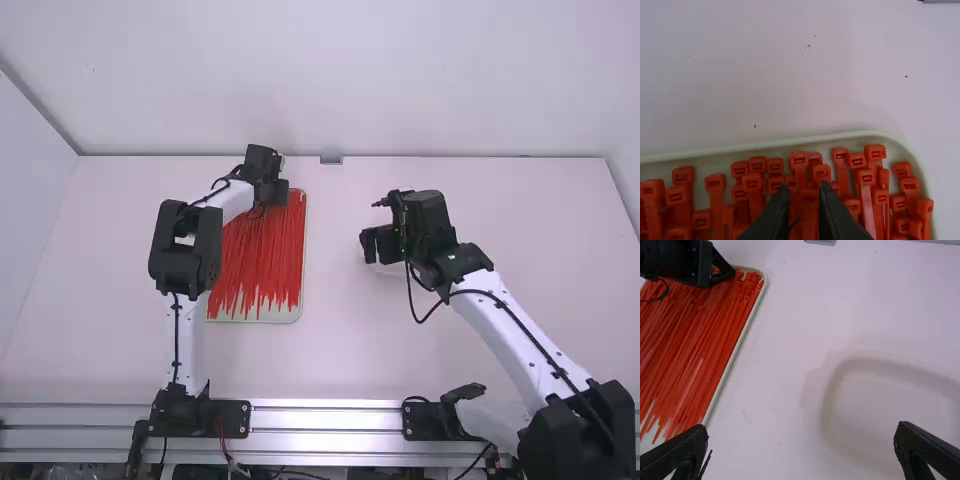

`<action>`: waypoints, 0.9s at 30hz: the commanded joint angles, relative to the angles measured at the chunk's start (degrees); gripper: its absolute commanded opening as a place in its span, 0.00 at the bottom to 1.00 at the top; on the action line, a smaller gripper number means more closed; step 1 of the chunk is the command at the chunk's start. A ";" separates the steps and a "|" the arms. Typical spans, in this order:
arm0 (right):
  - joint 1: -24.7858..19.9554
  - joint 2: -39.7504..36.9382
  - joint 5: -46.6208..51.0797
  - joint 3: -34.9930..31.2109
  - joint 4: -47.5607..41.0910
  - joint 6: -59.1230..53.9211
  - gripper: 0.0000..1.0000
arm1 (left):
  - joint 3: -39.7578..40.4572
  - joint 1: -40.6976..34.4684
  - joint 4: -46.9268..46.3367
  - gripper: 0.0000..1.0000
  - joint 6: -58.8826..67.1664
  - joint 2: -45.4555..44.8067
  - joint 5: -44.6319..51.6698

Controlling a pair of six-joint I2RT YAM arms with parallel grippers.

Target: Fasten the cable tie

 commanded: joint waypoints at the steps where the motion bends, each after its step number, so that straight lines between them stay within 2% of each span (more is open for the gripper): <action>1: 0.17 0.28 0.31 1.68 0.11 -0.04 1.00 | -0.59 -0.39 0.20 0.17 0.44 2.27 -0.11; 9: 0.11 0.28 0.35 1.68 -0.07 -0.02 0.99 | -0.59 -0.37 0.74 0.12 0.44 2.75 0.90; 14: 0.07 0.28 0.31 1.68 -0.04 -0.04 1.00 | -0.59 -0.39 0.72 0.02 0.42 2.75 0.87; 22: 0.07 0.28 0.35 1.68 -0.07 -0.02 1.00 | 1.53 -0.39 -0.55 0.02 -0.46 2.67 0.90; 27: 0.07 0.28 0.31 1.68 0.07 -0.04 1.00 | 6.78 -0.37 -6.84 0.02 -0.46 0.76 0.68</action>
